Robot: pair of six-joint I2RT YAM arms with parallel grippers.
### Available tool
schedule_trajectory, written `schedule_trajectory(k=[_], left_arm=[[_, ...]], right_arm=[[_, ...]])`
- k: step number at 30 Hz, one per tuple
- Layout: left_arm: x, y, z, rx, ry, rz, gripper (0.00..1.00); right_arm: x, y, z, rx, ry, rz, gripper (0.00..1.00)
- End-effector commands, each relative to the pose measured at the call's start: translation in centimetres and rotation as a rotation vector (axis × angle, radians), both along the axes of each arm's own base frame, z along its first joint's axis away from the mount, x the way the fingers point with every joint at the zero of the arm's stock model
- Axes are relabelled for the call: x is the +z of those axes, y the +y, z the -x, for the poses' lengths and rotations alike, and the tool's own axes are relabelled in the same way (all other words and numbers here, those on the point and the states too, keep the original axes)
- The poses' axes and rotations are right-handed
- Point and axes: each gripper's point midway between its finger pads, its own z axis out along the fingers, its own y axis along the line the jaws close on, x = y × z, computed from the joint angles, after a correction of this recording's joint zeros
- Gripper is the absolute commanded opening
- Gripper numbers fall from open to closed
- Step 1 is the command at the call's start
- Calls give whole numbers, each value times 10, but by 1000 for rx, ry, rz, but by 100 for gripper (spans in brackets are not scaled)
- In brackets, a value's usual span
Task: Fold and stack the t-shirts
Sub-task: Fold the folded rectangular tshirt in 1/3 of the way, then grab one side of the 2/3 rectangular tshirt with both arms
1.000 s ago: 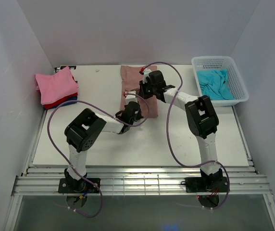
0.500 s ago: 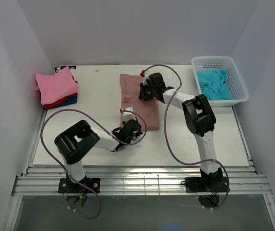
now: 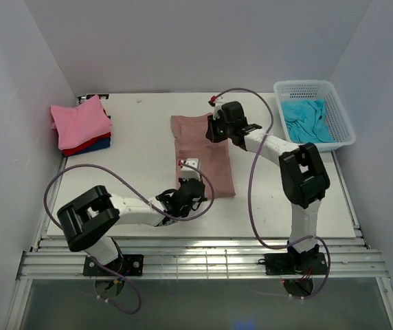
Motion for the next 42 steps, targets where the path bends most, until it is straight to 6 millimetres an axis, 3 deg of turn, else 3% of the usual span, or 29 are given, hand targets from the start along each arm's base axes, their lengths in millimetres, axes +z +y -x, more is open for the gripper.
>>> schedule_trajectory(k=[1, 2, 3, 4, 6, 7, 8, 9, 12, 13, 18, 26, 35, 42], left_arm=[[97, 13, -27, 76, -219, -37, 0], [111, 18, -29, 94, -251, -44, 7], [133, 25, -31, 105, -297, -54, 13], [142, 33, -32, 135, -315, -73, 20], [148, 43, -31, 143, -332, -97, 54], [143, 51, -27, 148, -324, -118, 65], [137, 54, -25, 146, -314, -133, 69], [122, 60, -22, 137, -281, -185, 70], [71, 76, -11, 151, -111, -289, 70], [57, 77, -7, 163, -65, -293, 70], [19, 89, 14, 128, 32, -311, 70], [-8, 101, 32, 113, 107, -317, 71], [-32, 108, 46, 106, 163, -291, 71], [-3, 102, 39, 116, 89, -193, 70]], right_arm=[[108, -24, -1, -76, -226, -2, 21], [110, -31, 6, -85, -219, 29, 30], [115, -40, 15, -100, -214, 51, 33], [110, -49, 20, -134, -204, 97, 34], [89, -66, 46, -152, -156, 156, 37], [80, -69, 56, -170, -142, 176, 38], [70, -72, 66, -172, -120, 181, 39], [50, -77, 86, -174, -70, 189, 39], [27, -80, 116, -196, -13, 190, 39], [7, -89, 130, -215, 18, 230, 39], [-14, -100, 162, -246, 39, 299, 40], [-23, -115, 179, -286, 63, 320, 41], [-42, -111, 199, -263, 117, 290, 41], [-43, -108, 203, -264, 123, 279, 41]])
